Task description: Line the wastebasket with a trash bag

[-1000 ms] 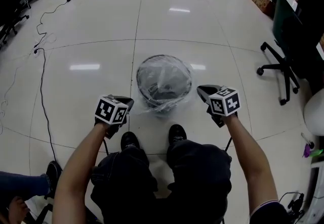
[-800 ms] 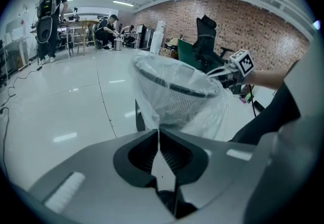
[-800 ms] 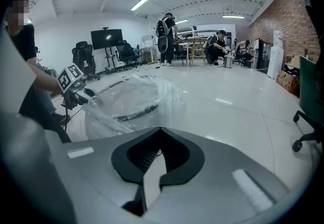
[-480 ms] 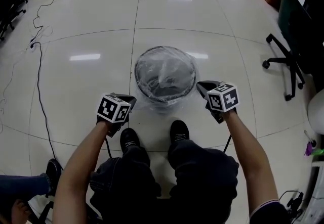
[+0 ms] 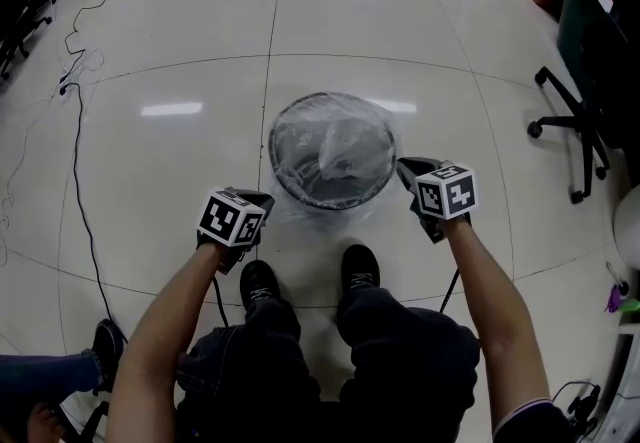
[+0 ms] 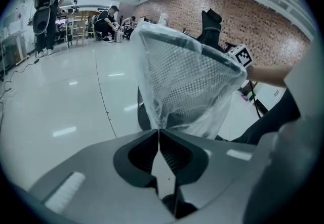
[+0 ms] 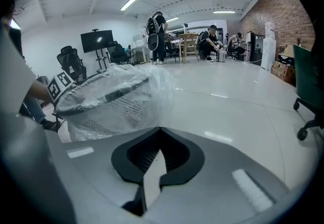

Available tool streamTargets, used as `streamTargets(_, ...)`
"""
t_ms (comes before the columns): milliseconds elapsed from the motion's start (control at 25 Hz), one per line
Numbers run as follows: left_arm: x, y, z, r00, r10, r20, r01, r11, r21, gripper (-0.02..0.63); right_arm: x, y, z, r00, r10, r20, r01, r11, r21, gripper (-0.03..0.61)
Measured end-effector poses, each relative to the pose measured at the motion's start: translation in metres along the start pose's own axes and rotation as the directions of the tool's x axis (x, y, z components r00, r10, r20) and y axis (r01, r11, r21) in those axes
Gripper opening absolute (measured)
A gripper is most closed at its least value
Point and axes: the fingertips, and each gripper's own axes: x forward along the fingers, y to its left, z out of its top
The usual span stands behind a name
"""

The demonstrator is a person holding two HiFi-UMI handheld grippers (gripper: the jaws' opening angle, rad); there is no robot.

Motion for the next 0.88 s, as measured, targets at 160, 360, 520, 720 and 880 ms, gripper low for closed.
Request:
streamTargets(160,0.007,0.008,0.001,1.000,0.005,-0.016,-0.005,1.000,0.005,0.020,0.009,-0.016,-0.001,1.000,-0.024,0.008,0.024,0.999,0.038,0.002)
streamTargets(360,0.015,0.014,0.003,1.000,-0.001,-0.022,0.001,1.000,-0.005,0.020,0.028,-0.027,-0.005,1.000,-0.025,-0.001,0.025,0.997,0.067,0.002)
streamTargets(520,0.021,0.018,0.003,1.000,-0.008,-0.026,0.008,1.000,-0.008,0.019,0.046,-0.028,-0.009,1.000,-0.009,-0.015,0.010,0.997,0.081,0.002)
streamTargets(720,0.028,0.023,0.005,0.999,-0.011,-0.032,0.011,1.000,-0.010,0.018,0.062,-0.030,-0.018,0.999,0.008,-0.046,-0.004,0.996,0.093,0.002)
streamTargets(880,0.030,0.026,0.008,0.999,-0.014,-0.030,0.014,1.000,-0.011,0.018,0.073,-0.031,-0.030,0.997,0.021,-0.077,-0.013,0.995,0.104,0.002)
